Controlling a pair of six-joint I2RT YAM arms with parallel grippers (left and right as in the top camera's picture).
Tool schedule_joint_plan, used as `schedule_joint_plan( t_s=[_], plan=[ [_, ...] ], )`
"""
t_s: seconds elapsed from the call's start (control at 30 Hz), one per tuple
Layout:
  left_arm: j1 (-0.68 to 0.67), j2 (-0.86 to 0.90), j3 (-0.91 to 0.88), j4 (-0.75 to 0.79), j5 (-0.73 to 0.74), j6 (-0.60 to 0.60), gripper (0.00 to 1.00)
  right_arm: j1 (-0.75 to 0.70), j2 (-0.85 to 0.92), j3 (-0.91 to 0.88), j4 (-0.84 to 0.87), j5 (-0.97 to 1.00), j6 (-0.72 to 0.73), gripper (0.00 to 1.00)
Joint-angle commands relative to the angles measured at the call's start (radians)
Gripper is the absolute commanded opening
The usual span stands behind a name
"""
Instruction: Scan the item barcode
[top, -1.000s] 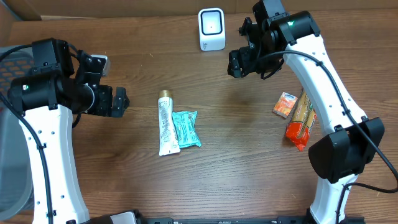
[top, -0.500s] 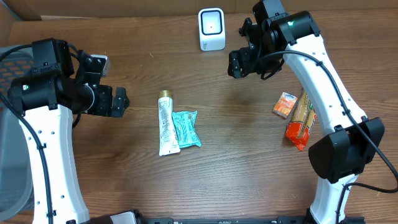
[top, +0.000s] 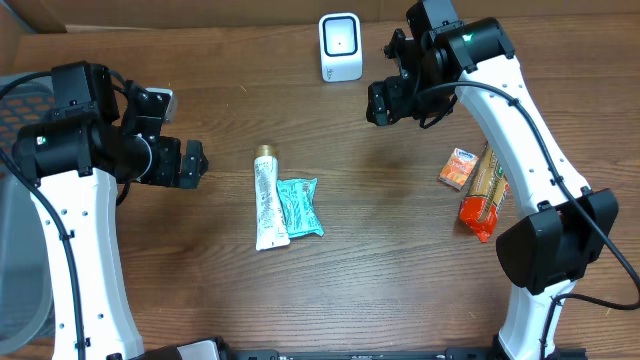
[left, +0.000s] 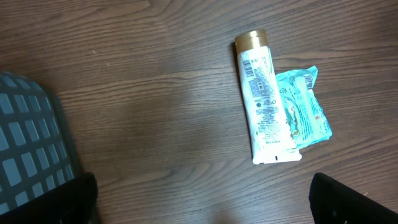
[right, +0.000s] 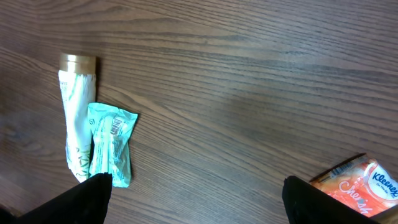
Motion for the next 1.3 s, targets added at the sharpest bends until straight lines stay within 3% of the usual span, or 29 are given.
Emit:
schedule_joint_plan(
  t_s=[0.0, 0.3, 0.73, 1.27],
  plan=[
    [-0.001, -0.009, 0.008, 0.002, 0.012, 0.000, 1.00, -0.001, 0.006, -0.001, -0.001, 0.010, -0.001, 0.90],
    [-0.001, -0.009, 0.008, 0.001, 0.012, 0.000, 1.00, -0.001, 0.008, -0.001, 0.034, 0.010, 0.004, 0.90],
    [-0.001, -0.009, 0.008, 0.001, 0.012, 0.000, 1.00, 0.044, 0.059, -0.001, 0.259, 0.021, 0.101, 0.84],
    [-0.001, -0.009, 0.008, 0.001, 0.012, 0.000, 1.00, 0.189, 0.167, -0.001, 0.028, 0.017, 0.086, 0.85]
  ],
)
